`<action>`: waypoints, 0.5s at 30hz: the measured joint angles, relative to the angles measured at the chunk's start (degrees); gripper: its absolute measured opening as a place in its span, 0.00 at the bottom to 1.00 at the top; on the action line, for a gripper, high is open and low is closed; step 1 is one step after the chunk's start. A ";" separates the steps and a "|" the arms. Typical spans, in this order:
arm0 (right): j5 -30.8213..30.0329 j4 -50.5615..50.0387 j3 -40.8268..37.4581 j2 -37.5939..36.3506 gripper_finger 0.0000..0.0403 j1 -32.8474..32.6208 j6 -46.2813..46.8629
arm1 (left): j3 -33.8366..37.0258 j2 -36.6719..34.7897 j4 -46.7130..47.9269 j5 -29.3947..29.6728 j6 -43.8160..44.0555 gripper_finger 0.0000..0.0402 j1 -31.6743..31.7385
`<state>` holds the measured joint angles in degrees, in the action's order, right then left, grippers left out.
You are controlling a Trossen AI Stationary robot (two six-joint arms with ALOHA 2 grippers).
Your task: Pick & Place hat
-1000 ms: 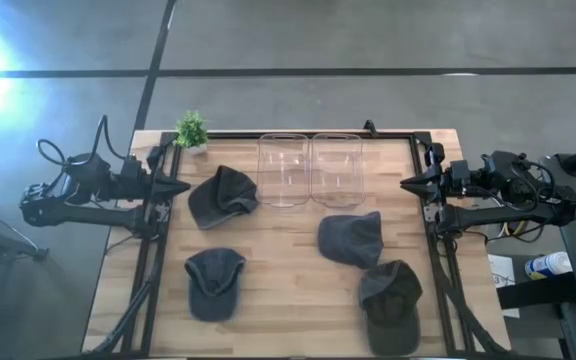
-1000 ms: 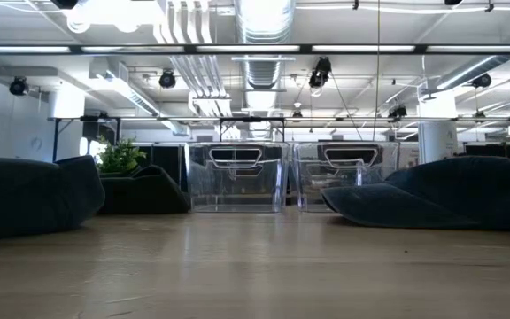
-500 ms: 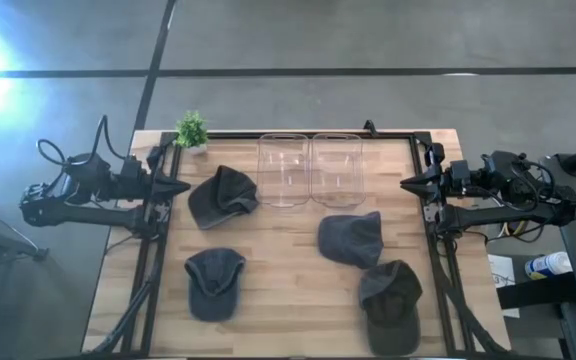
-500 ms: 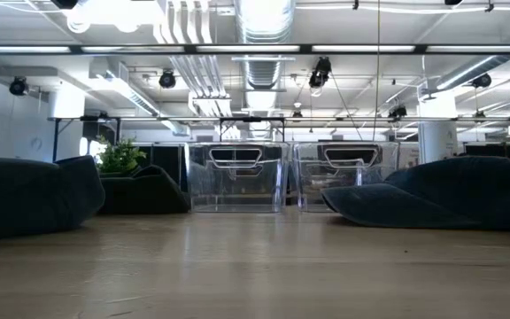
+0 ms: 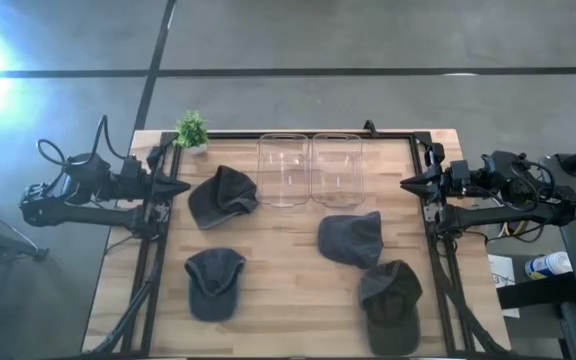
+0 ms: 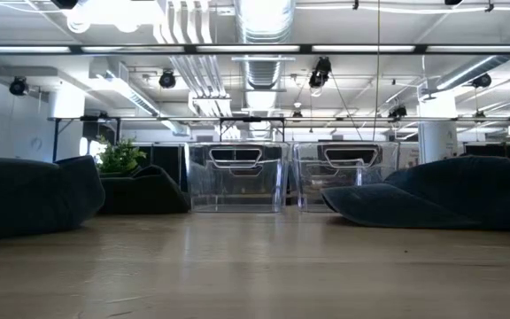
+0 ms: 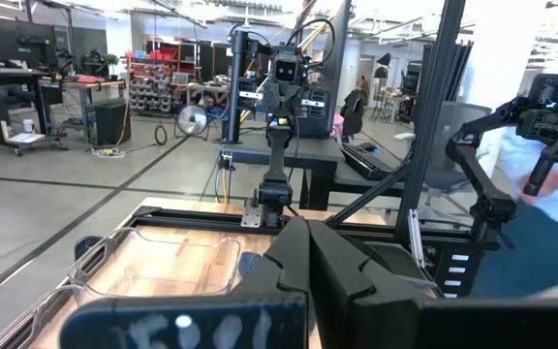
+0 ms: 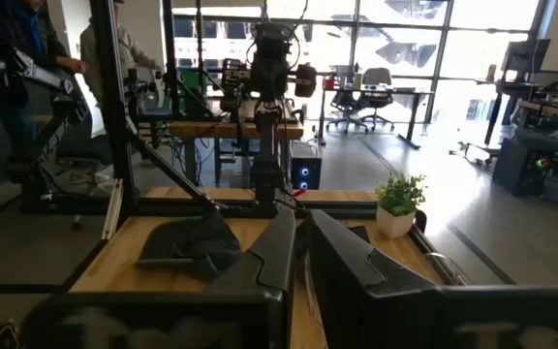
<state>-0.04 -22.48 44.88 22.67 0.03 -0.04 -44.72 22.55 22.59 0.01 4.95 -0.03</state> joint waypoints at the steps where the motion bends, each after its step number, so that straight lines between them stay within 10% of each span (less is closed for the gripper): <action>1: 0.00 -0.01 0.00 0.01 0.07 -0.01 0.01 | 0.01 0.00 0.00 0.00 0.00 0.00 0.01; 7: 0.01 0.29 0.00 0.01 0.07 0.00 0.82 | 0.01 0.00 0.00 0.01 0.00 0.00 0.00; 15: 0.01 0.39 0.00 0.05 0.07 0.03 35.13 | 0.01 0.00 0.00 0.00 0.00 0.00 0.00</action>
<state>-0.04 -22.09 44.88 22.72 0.06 35.09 -44.71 22.55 22.59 0.01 4.95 -0.03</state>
